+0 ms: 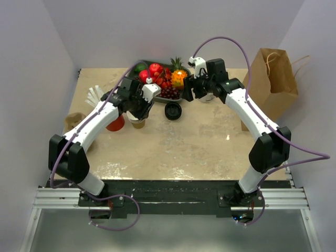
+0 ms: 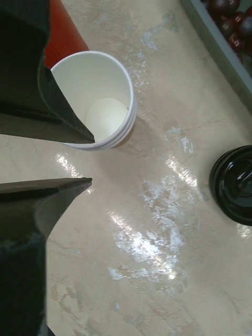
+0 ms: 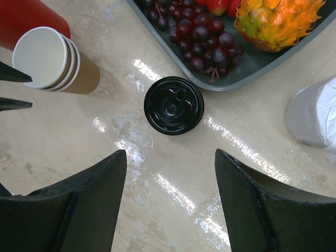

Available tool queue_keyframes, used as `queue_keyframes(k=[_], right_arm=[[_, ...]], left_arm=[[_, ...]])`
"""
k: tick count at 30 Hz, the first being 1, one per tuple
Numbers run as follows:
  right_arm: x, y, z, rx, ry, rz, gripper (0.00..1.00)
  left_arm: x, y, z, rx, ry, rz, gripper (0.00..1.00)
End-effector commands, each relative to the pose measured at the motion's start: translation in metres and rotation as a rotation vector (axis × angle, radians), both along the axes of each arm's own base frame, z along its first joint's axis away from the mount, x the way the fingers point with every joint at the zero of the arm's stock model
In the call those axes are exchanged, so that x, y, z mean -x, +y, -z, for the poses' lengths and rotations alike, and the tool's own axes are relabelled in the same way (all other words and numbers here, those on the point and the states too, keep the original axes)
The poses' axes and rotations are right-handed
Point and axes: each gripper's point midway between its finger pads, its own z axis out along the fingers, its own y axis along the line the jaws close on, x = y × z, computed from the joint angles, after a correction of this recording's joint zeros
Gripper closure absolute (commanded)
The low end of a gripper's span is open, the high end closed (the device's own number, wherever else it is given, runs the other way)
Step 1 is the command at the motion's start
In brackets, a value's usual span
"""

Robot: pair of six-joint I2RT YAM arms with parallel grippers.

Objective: Pack the takeout coffee

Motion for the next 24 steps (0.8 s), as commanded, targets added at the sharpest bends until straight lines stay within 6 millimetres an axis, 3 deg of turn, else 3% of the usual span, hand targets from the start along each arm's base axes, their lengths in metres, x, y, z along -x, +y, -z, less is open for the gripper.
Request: queue_keyframes(k=[1, 13, 24], right_arm=[[-0.001, -0.006, -0.034, -0.027, -0.1, 0.031, 0.28], [-0.006, -0.006, -0.029, -0.004, -0.111, 0.023, 0.28], [-0.006, -0.006, -0.025, 0.002, -0.105, 0.02, 0.27]], left_arm=[[-0.021, -0.004, -0.023, 0.012, -0.012, -0.07, 0.64], [-0.012, -0.005, -0.007, -0.007, 0.086, -0.07, 0.65], [-0.016, 0.001, 0.004, -0.05, 0.088, -0.086, 0.67]])
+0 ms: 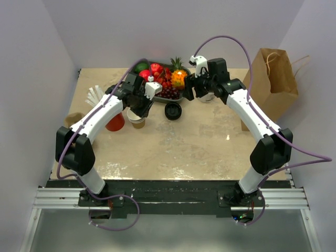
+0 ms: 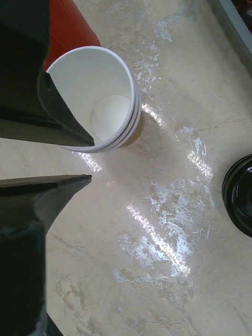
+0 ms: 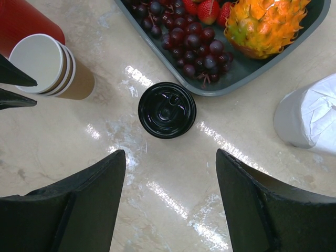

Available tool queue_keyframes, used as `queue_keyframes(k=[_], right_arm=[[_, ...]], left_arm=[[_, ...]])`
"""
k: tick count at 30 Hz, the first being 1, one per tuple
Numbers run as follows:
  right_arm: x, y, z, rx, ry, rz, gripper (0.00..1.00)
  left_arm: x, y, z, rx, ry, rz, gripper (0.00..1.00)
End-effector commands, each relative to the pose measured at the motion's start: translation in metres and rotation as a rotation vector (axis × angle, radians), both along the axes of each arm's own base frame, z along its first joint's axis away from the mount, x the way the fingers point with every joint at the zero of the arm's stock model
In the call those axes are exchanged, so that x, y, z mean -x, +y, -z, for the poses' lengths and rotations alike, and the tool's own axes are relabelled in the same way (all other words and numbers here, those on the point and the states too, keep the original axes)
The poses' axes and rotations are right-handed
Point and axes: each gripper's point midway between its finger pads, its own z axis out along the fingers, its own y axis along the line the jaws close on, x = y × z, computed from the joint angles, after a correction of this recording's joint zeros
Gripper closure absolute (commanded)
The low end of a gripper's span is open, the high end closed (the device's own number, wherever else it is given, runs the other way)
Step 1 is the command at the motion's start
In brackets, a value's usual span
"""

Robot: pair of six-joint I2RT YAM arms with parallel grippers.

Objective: Pack the takeout coffee

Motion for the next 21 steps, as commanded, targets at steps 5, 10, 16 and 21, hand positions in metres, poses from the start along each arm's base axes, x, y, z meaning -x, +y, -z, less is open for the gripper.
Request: queue_keyframes(k=[5, 10, 16, 21], right_arm=[[-0.0044, -0.0011, -0.0153, -0.005, -0.063, -0.001, 0.27], [-0.0023, -0.0027, -0.016, 0.004, -0.067, -0.006, 0.26], [-0.0015, -0.0032, -0.0131, 0.005, -0.065, -0.004, 0.26], [-0.0024, -0.002, -0.0132, 0.003, -0.067, -0.005, 0.26]], left_arm=[[-0.01, 0.0007, 0.0009, -0.017, 0.0, -0.022, 0.69], [-0.011, 0.0009, 0.0026, -0.025, 0.005, -0.016, 0.71], [-0.0127, 0.0042, 0.0031, -0.042, -0.001, -0.028, 0.76], [-0.015, 0.0087, 0.0046, -0.067, -0.01, -0.039, 0.76]])
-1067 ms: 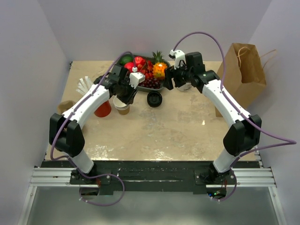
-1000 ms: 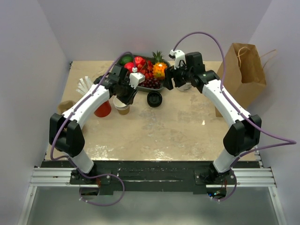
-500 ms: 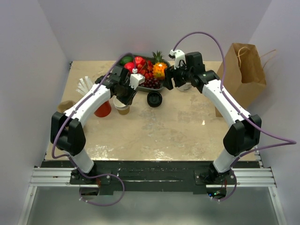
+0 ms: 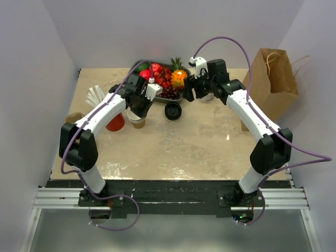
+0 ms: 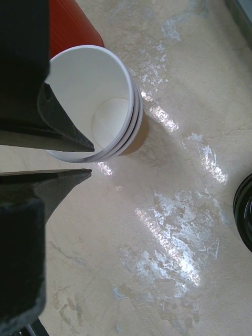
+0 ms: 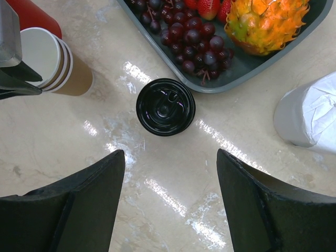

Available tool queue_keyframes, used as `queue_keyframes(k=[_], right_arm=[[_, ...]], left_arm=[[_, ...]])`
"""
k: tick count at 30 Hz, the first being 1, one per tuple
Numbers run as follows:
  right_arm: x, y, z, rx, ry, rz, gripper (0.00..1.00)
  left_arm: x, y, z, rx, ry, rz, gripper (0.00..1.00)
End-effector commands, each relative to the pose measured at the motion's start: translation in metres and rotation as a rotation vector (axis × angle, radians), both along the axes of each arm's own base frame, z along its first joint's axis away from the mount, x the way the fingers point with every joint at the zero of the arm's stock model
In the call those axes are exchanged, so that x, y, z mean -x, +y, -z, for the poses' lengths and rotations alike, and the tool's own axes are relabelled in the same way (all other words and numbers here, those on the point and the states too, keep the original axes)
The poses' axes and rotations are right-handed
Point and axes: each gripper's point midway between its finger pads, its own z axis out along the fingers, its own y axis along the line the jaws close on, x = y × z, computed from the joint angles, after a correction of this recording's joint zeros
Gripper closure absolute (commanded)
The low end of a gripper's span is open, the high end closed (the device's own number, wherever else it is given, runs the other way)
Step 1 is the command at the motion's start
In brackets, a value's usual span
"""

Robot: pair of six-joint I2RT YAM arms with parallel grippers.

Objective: Pack the takeout coffee

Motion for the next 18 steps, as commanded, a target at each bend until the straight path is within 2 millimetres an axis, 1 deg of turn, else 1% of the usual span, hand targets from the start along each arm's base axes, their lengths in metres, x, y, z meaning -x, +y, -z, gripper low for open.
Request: queue_keyframes(k=[1, 6, 18], right_arm=[[-0.0032, -0.0013, -0.0186, -0.011, -0.069, 0.004, 0.26], [-0.0042, -0.0021, -0.0191, -0.01, -0.073, 0.006, 0.26], [-0.0043, -0.0015, -0.016, -0.01, -0.069, 0.003, 0.26]], left_arm=[[-0.0094, 0.0034, -0.014, -0.014, -0.042, -0.02, 0.76], [-0.011, 0.0045, -0.0117, -0.021, -0.04, -0.021, 0.78], [-0.0062, 0.002, -0.0126, -0.008, -0.028, 0.001, 0.77]])
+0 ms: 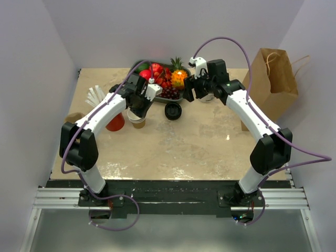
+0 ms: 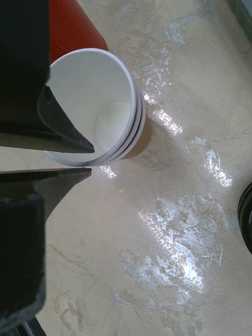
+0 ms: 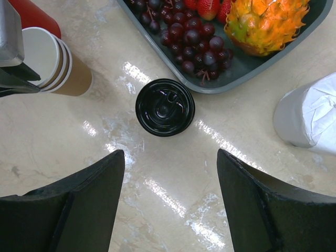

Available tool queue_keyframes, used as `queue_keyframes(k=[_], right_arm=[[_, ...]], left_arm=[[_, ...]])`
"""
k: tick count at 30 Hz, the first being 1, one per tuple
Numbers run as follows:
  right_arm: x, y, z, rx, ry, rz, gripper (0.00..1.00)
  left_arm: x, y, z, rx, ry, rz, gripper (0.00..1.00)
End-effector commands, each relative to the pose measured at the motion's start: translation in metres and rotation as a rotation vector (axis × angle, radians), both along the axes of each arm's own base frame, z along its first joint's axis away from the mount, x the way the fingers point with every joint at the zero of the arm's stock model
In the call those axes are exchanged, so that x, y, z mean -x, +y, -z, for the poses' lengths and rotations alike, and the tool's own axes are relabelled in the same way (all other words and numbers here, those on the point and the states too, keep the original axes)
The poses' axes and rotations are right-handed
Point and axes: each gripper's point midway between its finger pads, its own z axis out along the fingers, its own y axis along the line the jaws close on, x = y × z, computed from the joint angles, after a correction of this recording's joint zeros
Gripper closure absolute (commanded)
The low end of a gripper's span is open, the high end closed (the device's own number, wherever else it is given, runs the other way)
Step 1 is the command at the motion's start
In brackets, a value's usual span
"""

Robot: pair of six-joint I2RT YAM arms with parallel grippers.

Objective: Pack the takeout coffee

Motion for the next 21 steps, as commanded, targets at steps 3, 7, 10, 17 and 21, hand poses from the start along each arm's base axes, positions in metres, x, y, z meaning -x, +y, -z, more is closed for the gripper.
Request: queue_keyframes(k=[3, 7, 10, 17, 21], right_arm=[[-0.0045, -0.0012, -0.0181, -0.012, -0.068, 0.005, 0.26], [-0.0045, -0.0012, -0.0181, -0.012, -0.068, 0.005, 0.26], [-0.0051, -0.0012, -0.0176, -0.012, -0.068, 0.006, 0.26], [-0.005, -0.0015, -0.016, -0.009, -0.065, 0.007, 0.26], [-0.0055, -0.0011, -0.0176, -0.012, -0.069, 0.006, 0.26]], left_arm=[[-0.0042, -0.0027, -0.0127, 0.018, -0.021, 0.014, 0.77], [-0.0038, -0.0024, -0.0097, 0.013, -0.013, 0.017, 0.77], [-0.004, -0.0022, -0.0085, 0.011, -0.011, 0.016, 0.8], [-0.0041, -0.0016, -0.007, 0.003, -0.012, 0.019, 0.83], [-0.0049, -0.0008, -0.0067, -0.002, -0.016, 0.02, 0.83]])
